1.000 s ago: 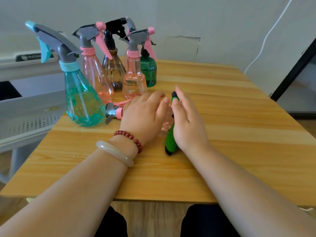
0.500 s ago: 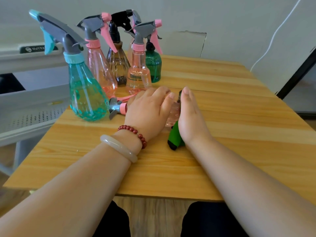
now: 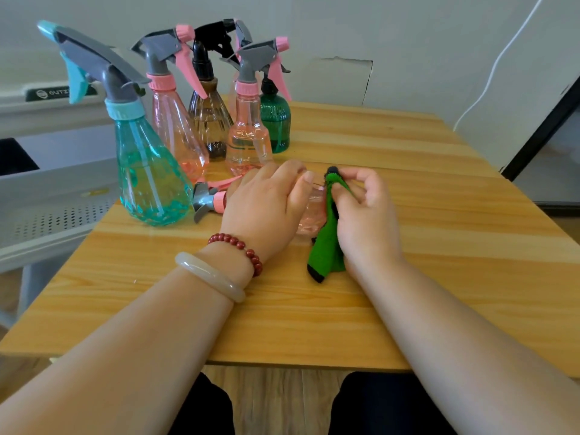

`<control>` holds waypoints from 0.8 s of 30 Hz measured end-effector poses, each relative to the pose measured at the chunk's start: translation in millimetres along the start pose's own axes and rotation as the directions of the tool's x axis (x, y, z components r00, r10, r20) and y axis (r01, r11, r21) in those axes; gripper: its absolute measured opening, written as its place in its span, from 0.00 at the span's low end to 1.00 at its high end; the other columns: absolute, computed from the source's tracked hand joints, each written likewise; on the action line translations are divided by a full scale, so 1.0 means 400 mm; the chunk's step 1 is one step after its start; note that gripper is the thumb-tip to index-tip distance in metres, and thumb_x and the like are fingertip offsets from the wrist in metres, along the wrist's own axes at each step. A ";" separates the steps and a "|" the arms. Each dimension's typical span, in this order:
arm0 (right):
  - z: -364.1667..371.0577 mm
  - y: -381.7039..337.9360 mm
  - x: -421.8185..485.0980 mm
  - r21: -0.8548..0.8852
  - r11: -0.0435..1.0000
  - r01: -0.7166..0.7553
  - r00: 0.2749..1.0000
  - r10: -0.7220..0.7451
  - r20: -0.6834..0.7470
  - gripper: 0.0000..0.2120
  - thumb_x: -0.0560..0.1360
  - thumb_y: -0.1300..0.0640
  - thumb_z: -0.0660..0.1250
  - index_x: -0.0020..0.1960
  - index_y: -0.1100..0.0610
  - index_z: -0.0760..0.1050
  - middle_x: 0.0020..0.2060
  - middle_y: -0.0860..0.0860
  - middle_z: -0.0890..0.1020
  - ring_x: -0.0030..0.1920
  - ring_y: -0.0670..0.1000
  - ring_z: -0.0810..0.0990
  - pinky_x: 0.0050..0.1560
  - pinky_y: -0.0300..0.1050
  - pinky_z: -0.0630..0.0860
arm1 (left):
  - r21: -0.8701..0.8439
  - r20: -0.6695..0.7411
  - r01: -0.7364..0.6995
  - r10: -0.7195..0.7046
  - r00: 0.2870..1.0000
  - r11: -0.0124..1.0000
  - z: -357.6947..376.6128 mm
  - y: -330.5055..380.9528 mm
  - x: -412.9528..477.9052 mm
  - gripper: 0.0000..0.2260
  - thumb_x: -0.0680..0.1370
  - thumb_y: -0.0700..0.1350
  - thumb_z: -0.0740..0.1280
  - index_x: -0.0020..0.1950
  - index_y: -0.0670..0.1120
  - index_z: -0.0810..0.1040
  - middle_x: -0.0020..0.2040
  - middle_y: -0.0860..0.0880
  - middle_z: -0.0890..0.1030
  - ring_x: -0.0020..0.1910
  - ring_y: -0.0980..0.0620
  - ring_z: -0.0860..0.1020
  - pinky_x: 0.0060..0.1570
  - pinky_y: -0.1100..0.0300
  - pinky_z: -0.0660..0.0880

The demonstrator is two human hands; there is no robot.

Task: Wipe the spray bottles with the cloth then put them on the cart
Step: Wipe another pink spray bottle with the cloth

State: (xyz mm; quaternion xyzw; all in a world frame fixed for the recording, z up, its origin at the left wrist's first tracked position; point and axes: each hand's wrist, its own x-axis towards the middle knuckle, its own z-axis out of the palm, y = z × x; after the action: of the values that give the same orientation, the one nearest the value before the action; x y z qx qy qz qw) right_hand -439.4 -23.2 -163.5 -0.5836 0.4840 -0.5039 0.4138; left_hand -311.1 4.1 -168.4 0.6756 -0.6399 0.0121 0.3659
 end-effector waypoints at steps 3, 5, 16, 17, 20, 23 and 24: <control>-0.006 0.004 0.010 -0.079 0.997 -0.019 0.999 0.016 -0.041 0.06 0.78 0.55 0.68 0.46 0.44 0.76 0.46 0.45 0.83 0.48 0.51 0.83 0.50 0.52 0.80 | -0.004 -0.002 -0.006 0.006 1.000 1.000 0.000 -0.001 0.000 0.32 0.77 0.63 0.39 0.65 0.52 0.74 0.55 0.49 0.79 0.56 0.45 0.75 0.52 0.54 0.65; -0.016 0.001 0.000 -0.070 0.998 0.008 1.000 -0.010 -0.029 0.06 0.76 0.54 0.70 0.44 0.44 0.78 0.44 0.44 0.83 0.46 0.50 0.83 0.49 0.50 0.81 | -0.004 -0.001 -0.008 0.008 1.000 1.000 0.000 -0.003 0.001 0.31 0.77 0.64 0.39 0.65 0.52 0.74 0.55 0.49 0.79 0.56 0.45 0.75 0.52 0.53 0.66; -0.023 -0.003 -0.004 0.014 0.999 -0.042 0.999 0.042 0.002 0.07 0.75 0.56 0.72 0.41 0.45 0.81 0.40 0.46 0.84 0.43 0.55 0.84 0.44 0.58 0.82 | -0.017 -0.012 0.001 -0.001 1.000 1.000 0.002 -0.003 0.002 0.31 0.77 0.64 0.40 0.64 0.52 0.74 0.54 0.49 0.79 0.54 0.45 0.75 0.53 0.52 0.67; -0.025 -0.008 -0.007 0.040 0.999 -0.006 1.000 0.006 -0.006 0.07 0.75 0.56 0.72 0.41 0.45 0.81 0.41 0.45 0.85 0.44 0.52 0.84 0.47 0.56 0.82 | -0.019 -0.012 -0.001 0.000 1.000 1.000 0.002 -0.004 0.002 0.30 0.78 0.63 0.40 0.64 0.52 0.74 0.53 0.49 0.79 0.54 0.45 0.76 0.52 0.52 0.68; -0.022 -0.011 -0.006 0.034 0.999 -0.018 1.000 0.018 -0.017 0.07 0.75 0.56 0.72 0.40 0.46 0.81 0.40 0.45 0.85 0.43 0.53 0.84 0.46 0.57 0.82 | -0.009 -0.013 -0.003 0.003 1.000 1.000 0.003 -0.005 0.002 0.30 0.77 0.63 0.40 0.64 0.52 0.74 0.53 0.50 0.78 0.54 0.45 0.75 0.51 0.53 0.66; -0.019 -0.005 0.003 -0.030 0.992 -0.119 0.993 0.120 0.019 0.05 0.74 0.57 0.71 0.41 0.48 0.80 0.38 0.49 0.84 0.41 0.58 0.84 0.41 0.62 0.82 | -0.006 -0.014 -0.002 0.002 1.000 1.000 0.004 -0.004 0.002 0.31 0.77 0.63 0.40 0.64 0.52 0.74 0.51 0.52 0.75 0.54 0.45 0.75 0.51 0.54 0.65; -0.019 -0.005 0.004 -0.050 0.990 -0.133 0.990 0.135 0.031 0.05 0.74 0.57 0.71 0.41 0.48 0.80 0.38 0.50 0.83 0.41 0.58 0.83 0.40 0.62 0.81 | -0.005 -0.014 0.000 0.000 1.000 1.000 0.004 -0.004 0.002 0.31 0.77 0.63 0.39 0.64 0.52 0.74 0.51 0.52 0.75 0.54 0.45 0.75 0.51 0.54 0.65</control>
State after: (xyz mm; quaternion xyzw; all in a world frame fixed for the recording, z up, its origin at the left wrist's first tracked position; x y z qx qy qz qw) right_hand -446.7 -24.3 -160.3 -0.5679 0.5268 -0.4533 0.4410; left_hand -310.3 2.5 -170.0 0.6746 -0.6375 0.0154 0.3719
